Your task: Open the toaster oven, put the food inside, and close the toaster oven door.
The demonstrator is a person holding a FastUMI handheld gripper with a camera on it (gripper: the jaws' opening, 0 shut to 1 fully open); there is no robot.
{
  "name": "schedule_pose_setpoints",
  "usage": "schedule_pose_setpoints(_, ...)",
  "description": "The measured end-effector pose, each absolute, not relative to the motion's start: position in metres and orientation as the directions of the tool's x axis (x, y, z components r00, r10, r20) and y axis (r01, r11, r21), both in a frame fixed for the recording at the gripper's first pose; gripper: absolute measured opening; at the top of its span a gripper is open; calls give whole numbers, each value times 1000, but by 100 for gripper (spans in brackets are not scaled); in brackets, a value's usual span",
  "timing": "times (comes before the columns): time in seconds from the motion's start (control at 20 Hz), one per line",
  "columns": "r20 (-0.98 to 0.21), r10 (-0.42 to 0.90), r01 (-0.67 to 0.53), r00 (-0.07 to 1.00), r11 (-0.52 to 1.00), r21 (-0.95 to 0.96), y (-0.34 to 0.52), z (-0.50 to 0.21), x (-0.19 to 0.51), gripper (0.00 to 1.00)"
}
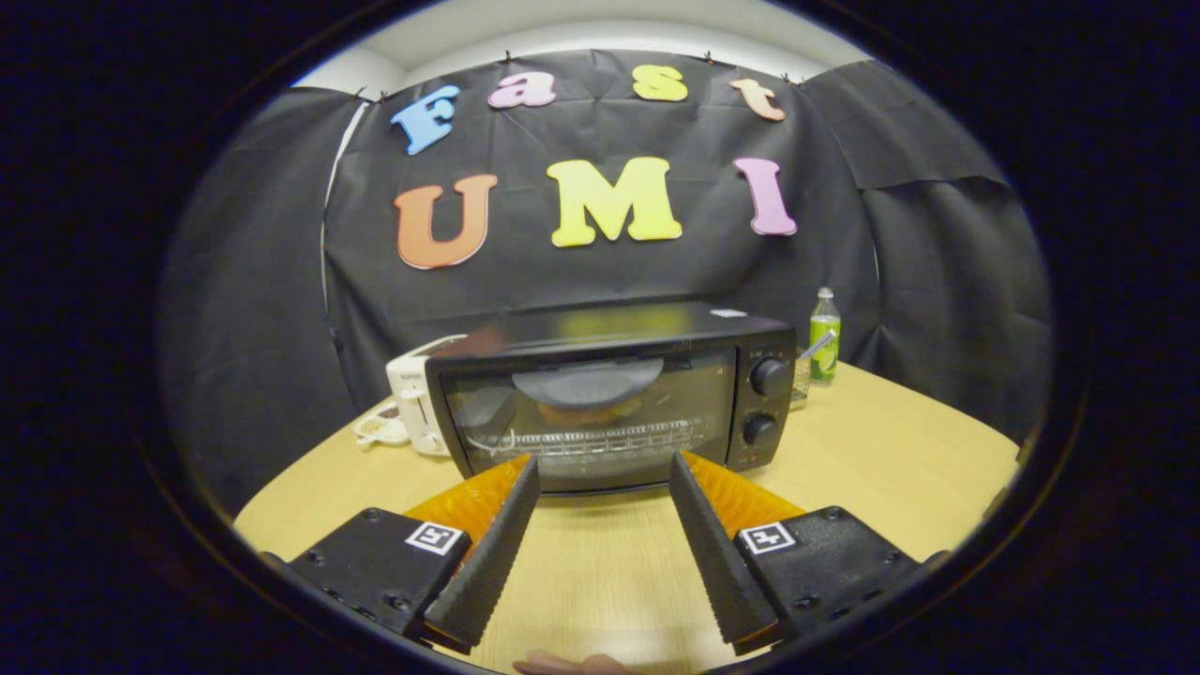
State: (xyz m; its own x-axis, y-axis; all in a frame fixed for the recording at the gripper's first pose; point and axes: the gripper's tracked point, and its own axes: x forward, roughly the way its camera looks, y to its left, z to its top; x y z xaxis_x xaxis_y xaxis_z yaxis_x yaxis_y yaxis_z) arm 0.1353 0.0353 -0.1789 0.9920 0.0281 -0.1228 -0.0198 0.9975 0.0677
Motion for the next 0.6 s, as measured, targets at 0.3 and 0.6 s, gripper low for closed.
schedule_pose_setpoints(0.3, 86, 38, -40, 996, 999, 28, 34, -11, 71, 93)
schedule_pose_setpoints(0.6, 181, 110, -106, 977, 994, -34, 64, 87, 15, 99)
